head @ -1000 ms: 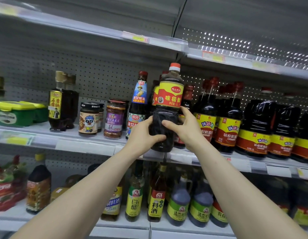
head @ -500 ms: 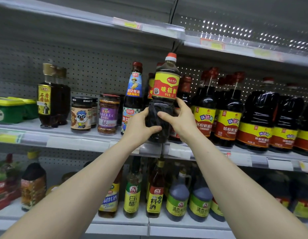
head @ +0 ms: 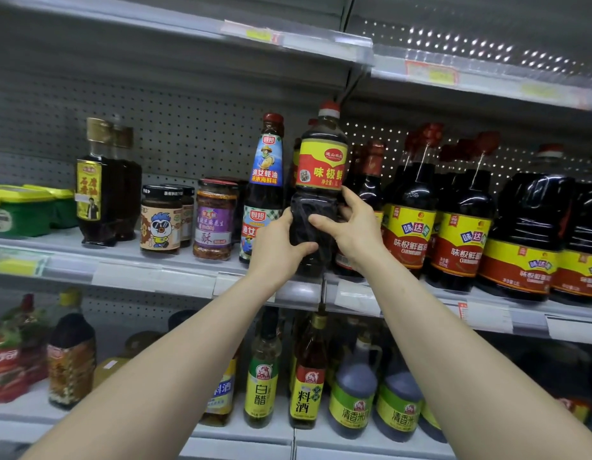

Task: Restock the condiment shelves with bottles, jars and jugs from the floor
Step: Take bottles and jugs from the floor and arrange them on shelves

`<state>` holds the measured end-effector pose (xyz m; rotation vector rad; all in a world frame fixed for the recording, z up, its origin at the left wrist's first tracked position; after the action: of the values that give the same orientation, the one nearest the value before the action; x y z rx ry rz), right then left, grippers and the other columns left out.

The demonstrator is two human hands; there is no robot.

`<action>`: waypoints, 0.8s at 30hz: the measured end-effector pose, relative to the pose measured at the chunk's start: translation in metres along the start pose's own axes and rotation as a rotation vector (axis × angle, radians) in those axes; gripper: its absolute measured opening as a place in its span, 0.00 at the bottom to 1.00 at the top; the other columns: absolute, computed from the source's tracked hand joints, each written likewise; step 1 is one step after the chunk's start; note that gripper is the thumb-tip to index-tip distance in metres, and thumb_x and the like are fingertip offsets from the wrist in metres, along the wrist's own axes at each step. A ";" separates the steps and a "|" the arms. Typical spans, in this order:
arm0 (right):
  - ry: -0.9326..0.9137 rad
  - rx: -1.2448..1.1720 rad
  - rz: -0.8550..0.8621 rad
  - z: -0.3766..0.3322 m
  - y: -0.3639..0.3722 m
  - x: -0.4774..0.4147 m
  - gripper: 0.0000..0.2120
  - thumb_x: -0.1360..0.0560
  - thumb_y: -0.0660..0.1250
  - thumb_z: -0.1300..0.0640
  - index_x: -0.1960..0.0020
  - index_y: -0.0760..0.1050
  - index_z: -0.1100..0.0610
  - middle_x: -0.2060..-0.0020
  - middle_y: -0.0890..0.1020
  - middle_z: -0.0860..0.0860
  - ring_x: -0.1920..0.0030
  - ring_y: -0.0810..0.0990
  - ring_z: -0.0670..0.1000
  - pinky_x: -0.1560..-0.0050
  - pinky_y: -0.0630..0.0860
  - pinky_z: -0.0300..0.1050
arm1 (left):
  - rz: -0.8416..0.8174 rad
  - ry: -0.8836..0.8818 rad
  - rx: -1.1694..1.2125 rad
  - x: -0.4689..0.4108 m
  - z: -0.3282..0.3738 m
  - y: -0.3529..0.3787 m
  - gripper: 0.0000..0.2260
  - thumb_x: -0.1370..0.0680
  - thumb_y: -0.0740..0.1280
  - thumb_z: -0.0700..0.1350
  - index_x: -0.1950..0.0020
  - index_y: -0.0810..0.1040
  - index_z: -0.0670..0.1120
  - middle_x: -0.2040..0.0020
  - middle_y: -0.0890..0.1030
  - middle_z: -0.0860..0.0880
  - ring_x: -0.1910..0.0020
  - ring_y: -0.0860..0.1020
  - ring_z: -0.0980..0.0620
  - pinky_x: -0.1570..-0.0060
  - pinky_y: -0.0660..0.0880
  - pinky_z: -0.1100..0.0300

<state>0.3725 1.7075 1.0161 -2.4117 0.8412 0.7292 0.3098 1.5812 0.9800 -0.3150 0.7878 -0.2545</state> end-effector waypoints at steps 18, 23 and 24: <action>-0.015 0.200 0.064 0.001 0.013 0.002 0.24 0.25 0.73 0.61 0.31 0.73 0.53 0.41 0.82 0.51 0.38 0.79 0.52 0.36 0.77 0.54 | 0.031 -0.034 -0.108 0.003 -0.004 0.012 0.25 0.26 0.74 0.44 0.32 0.71 0.45 0.41 0.82 0.45 0.42 0.79 0.46 0.42 0.75 0.51; -0.028 0.327 0.092 0.001 0.016 0.006 0.20 0.23 0.71 0.59 0.32 0.73 0.54 0.44 0.82 0.49 0.42 0.80 0.50 0.49 0.73 0.37 | 0.002 -0.056 -0.164 0.005 -0.005 0.015 0.31 0.24 0.72 0.46 0.24 0.63 0.45 0.37 0.79 0.44 0.38 0.77 0.44 0.39 0.73 0.48; -0.027 0.360 0.091 0.000 0.016 0.007 0.20 0.22 0.71 0.59 0.31 0.73 0.54 0.44 0.82 0.49 0.42 0.80 0.50 0.50 0.73 0.37 | -0.004 -0.060 -0.173 0.006 -0.005 0.015 0.32 0.24 0.72 0.46 0.24 0.62 0.45 0.35 0.78 0.44 0.37 0.76 0.44 0.39 0.73 0.48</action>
<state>0.3661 1.6936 1.0073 -2.0517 0.9844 0.5842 0.3119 1.5922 0.9670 -0.4849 0.7511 -0.1797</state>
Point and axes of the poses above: each hand's wrist, its own x-axis away from the middle knuckle, its own y-axis out of the palm, z = x × y, the point moved 3 cm from there along -x, towards the middle knuckle
